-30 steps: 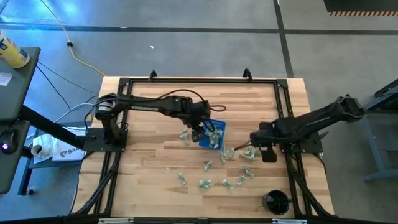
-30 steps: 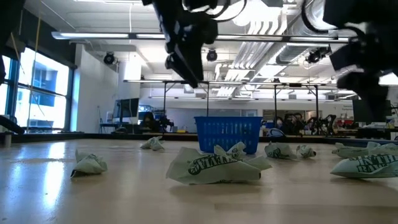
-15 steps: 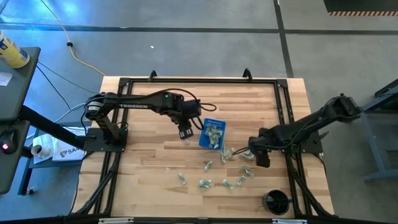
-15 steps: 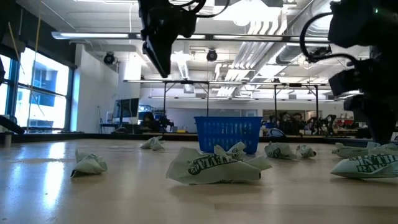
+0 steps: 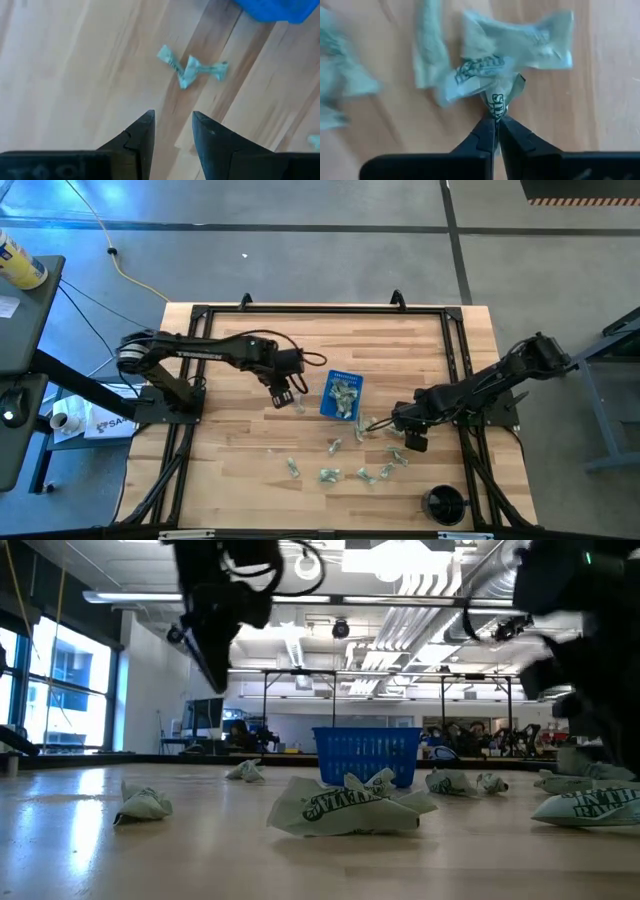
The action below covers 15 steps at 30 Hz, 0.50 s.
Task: Pick and place Stevia / Truvia into bins
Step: Put the stevia packet into the blue basket
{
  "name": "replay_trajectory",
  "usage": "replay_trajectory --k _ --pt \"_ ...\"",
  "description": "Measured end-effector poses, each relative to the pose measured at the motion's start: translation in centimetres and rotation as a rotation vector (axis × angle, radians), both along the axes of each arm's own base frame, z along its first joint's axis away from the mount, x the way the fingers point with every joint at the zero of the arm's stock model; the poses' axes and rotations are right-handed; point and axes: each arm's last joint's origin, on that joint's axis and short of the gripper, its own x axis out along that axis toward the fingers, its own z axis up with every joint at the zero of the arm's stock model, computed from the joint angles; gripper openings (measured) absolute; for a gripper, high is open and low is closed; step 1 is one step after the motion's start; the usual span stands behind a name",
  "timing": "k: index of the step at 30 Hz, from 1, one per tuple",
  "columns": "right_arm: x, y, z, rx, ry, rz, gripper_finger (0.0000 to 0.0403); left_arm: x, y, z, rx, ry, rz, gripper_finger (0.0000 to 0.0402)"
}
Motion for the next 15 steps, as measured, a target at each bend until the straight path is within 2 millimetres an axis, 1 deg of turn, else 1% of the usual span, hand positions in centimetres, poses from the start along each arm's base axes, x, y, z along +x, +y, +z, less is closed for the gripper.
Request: replay_trajectory --k 3,5,7,9,10,13,15 --pt "0.9 0.1 2.8 0.023 -0.053 -0.073 0.002 -2.2 0.1 -1.5 -0.022 -0.029 0.069 0.0165" --pt "1.4 0.1 4.8 0.007 -0.082 -0.102 0.001 -3.2 0.0 -2.6 -0.031 -0.051 0.114 0.0165" --pt "2.3 -0.3 7.2 -0.01 -0.16 -0.135 0.0005 -4.3 -0.1 -3.7 -0.037 -0.065 0.142 0.0165" --pt "3.6 -1.3 9.0 -0.017 -0.252 -0.165 0.0009 -4.9 -0.2 -4.4 -0.05 -0.111 0.148 0.0165" --pt "4.3 -1.9 9.5 -0.019 -0.289 -0.175 0.001 -5.0 -0.3 -4.8 -0.066 -0.14 0.143 0.0165" --pt "6.7 -4.5 10.1 -0.01 -0.375 -0.2 0.0004 -5.4 -0.5 -6.2 -0.122 -0.167 0.126 0.0165" --pt "8.5 -6.4 9.8 0.03 -0.412 -0.207 0.0007 -5.5 -0.5 -6.6 -0.139 -0.187 0.124 0.0165"
